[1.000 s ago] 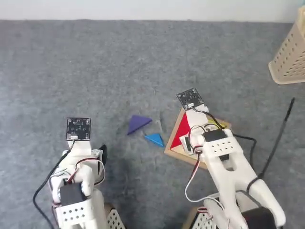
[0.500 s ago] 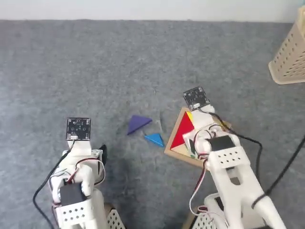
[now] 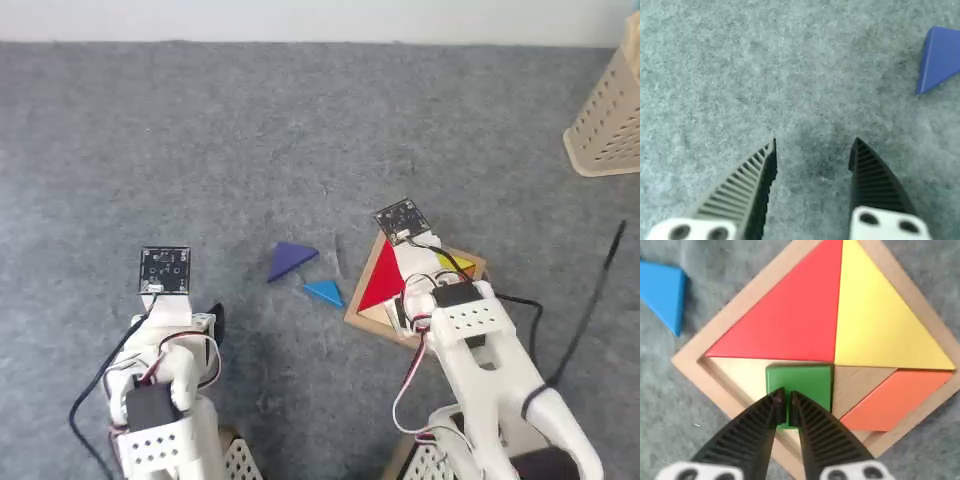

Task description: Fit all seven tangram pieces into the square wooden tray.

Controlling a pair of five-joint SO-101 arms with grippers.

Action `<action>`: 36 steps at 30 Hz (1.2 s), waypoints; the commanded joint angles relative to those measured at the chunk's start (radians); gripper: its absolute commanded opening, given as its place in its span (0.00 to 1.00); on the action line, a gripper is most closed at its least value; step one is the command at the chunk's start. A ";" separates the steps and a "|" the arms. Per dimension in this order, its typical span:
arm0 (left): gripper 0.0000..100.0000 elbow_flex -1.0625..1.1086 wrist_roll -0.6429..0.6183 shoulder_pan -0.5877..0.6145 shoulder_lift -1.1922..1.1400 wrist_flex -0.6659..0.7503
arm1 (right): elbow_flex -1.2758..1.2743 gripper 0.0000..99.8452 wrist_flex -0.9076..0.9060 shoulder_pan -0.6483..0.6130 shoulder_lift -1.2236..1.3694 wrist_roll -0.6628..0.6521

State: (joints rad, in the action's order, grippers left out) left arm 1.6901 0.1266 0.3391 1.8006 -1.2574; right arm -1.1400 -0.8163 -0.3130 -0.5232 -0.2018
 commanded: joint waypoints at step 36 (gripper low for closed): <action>0.23 -0.004 -0.008 0.005 0.017 -0.006 | 0.032 0.14 -0.232 0.232 0.013 0.012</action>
State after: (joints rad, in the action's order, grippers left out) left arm 1.6901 0.1266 0.3391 1.8006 -1.2574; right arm -1.1170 -1.0664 -0.0936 -0.5462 -0.1772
